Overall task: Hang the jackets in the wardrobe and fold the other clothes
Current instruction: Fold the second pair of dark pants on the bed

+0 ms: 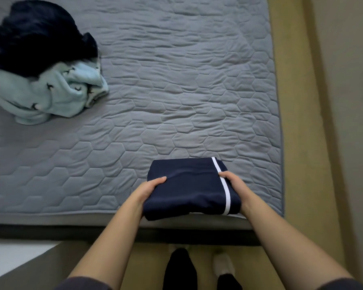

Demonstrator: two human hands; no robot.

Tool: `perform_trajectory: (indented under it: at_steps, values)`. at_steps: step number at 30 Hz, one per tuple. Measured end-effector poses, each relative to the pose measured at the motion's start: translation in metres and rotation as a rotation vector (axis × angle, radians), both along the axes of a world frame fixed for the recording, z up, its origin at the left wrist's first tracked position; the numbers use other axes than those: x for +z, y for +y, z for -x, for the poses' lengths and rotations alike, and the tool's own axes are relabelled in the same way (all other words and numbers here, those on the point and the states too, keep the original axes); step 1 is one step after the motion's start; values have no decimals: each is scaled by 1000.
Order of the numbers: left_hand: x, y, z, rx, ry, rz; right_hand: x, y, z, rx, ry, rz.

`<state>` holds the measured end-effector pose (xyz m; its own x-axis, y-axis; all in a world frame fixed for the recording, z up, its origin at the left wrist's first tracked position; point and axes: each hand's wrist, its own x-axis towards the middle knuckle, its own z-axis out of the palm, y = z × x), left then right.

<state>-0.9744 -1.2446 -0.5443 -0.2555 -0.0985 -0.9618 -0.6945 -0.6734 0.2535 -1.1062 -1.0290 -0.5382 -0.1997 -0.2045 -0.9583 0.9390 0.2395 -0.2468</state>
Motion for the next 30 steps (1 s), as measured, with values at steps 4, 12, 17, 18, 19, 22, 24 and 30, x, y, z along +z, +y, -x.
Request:
perform_trajectory:
  at_steps: [4,12,17,18,19,22,24,30]
  values:
    - [65,18,-29,30,4,73,57,9,-5,107,14,59]
    - [212,92,-126,387,94,262,181,27,-51,311,22,300]
    - [289,162,-204,696,115,347,263,30,-101,554,8,386]
    - [303,177,-223,760,108,365,278,29,-116,613,12,395]
    - [316,193,-243,822,115,376,292,29,-132,671,13,406]
    - [349,244,-309,992,148,443,327,26,-192,848,14,454]
    - [367,281,-357,1104,106,536,347,26,-242,996,9,481]
    - [414,417,-518,1439,67,773,401,54,-441,1443,5,577]
